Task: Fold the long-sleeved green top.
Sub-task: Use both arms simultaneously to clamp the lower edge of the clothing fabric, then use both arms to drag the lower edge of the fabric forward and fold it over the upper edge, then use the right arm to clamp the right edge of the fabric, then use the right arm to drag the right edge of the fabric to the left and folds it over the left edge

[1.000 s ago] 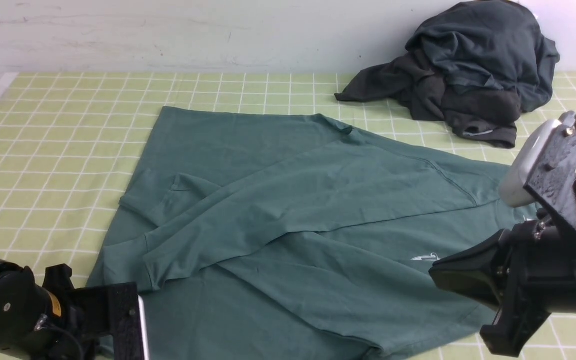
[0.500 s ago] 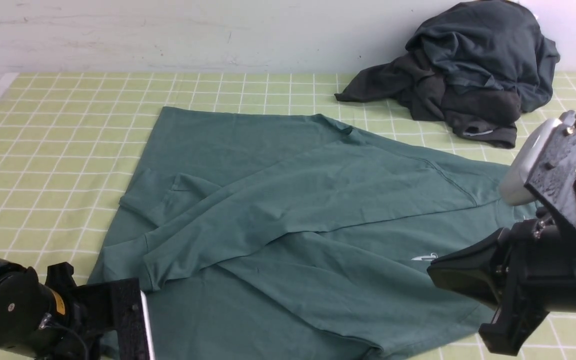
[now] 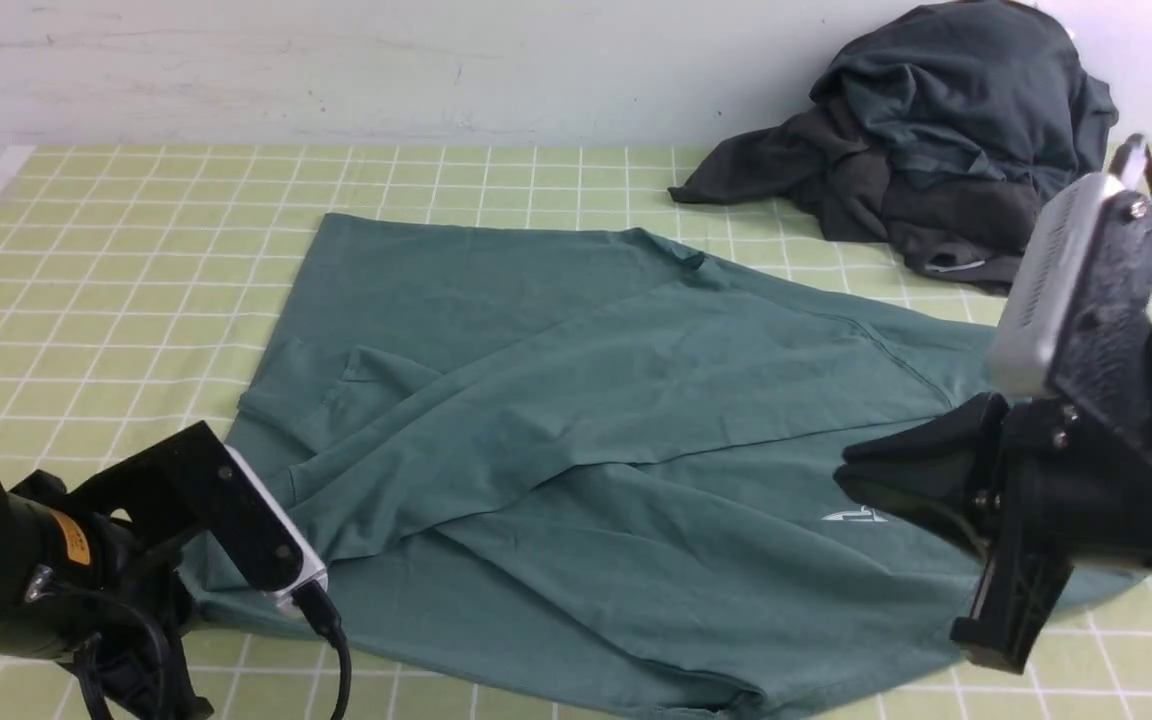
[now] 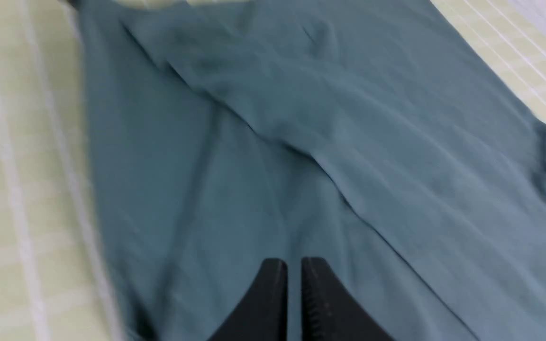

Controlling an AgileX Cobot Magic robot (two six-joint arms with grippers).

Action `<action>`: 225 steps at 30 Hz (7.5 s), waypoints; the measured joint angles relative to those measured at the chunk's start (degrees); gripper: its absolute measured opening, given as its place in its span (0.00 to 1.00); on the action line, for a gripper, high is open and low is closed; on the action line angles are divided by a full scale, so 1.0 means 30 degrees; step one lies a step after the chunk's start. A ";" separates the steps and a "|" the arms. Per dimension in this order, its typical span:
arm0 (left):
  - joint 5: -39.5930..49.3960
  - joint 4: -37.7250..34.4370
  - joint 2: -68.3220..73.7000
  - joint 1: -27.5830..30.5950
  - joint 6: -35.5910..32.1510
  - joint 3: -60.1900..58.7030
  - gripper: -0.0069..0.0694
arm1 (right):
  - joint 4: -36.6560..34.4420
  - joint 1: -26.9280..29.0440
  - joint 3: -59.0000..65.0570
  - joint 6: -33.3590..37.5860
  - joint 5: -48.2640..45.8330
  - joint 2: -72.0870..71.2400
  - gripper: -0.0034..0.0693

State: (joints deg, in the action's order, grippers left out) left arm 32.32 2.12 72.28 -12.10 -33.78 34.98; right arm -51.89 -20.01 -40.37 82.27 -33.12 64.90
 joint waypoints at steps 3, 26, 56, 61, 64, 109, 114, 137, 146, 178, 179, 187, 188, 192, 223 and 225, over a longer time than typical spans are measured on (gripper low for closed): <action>0.0106 0.0000 -0.0005 0.0000 0.0166 0.0000 0.09 | 0.4076 0.0000 0.0002 -0.2128 0.0065 0.1332 0.28; -0.0091 -0.1097 -0.0005 0.0000 0.0280 0.0000 0.09 | 1.9177 0.0000 -0.0240 -0.6531 0.0421 0.9155 0.46; 0.3742 -0.0290 0.1684 0.0000 0.8707 0.7326 0.10 | 2.1677 0.1859 -0.5112 -1.6065 -0.1193 0.6947 0.04; 0.2463 0.0506 0.6252 0.0000 0.8773 1.2172 0.10 | 2.1695 0.2342 -0.8442 -1.6755 -0.0981 0.9770 0.04; 0.2308 0.0600 0.9204 0.0000 0.8773 1.5171 0.10 | 2.1735 0.2531 -1.0280 -1.6809 -0.0981 1.1527 0.04; 0.6425 0.3905 2.2146 0.2698 1.4935 3.0384 0.63 | 2.2407 0.4405 -2.0938 -2.3591 -0.1790 2.1560 0.33; 1.1250 0.1318 2.2123 0.2722 1.2537 3.0423 0.62 | 2.1618 0.4405 -2.0938 -2.3895 -0.5013 1.9218 0.34; 1.2723 0.0500 2.0564 0.3153 0.9668 2.9281 0.30 | 1.6007 1.0415 -1.6380 -2.2747 -0.6998 1.8573 0.08; 1.2737 -0.4295 1.7965 0.2625 0.8512 2.9301 0.29 | 1.0940 1.1359 -1.6485 -2.1209 -0.7079 1.6250 0.07; 1.2618 -0.2952 2.0368 0.4500 0.9845 2.9144 0.29 | 0.9760 1.1332 -1.6308 -1.9713 -0.6905 1.9015 0.07; 1.2637 -0.2952 2.0124 0.4500 0.9763 2.9142 0.29 | 0.9902 1.1367 -1.6282 -1.9713 -0.6903 1.8762 0.07; 1.2818 -0.5562 1.3010 0.4483 0.7411 2.9119 0.29 | 1.2231 1.1481 -1.6294 -2.1099 -0.7140 1.5934 0.26; 1.2872 -0.6270 1.1866 0.4483 0.6852 2.9077 0.29 | 1.2651 1.1481 -1.6294 -2.1606 -0.7214 1.6084 0.32; 1.2892 -0.8349 0.7513 0.4483 0.4706 2.7372 0.29 | 1.3520 1.1481 -1.6294 -2.3323 -0.7243 1.7348 0.58; 0.3262 -0.1289 -0.8809 0.4463 1.0426 -0.0323 0.29 | 1.6318 1.0885 -2.2880 -2.3620 -1.0413 1.7013 0.07; 0.1907 -0.1507 -0.8809 0.4463 1.0570 -0.0806 0.29 | 1.4316 1.0190 -2.4111 -2.2888 -1.0460 1.6819 0.07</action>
State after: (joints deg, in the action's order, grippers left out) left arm 38.04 -2.40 45.85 1.29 -2.07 32.56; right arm -8.94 10.56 -112.70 13.61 -64.50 115.36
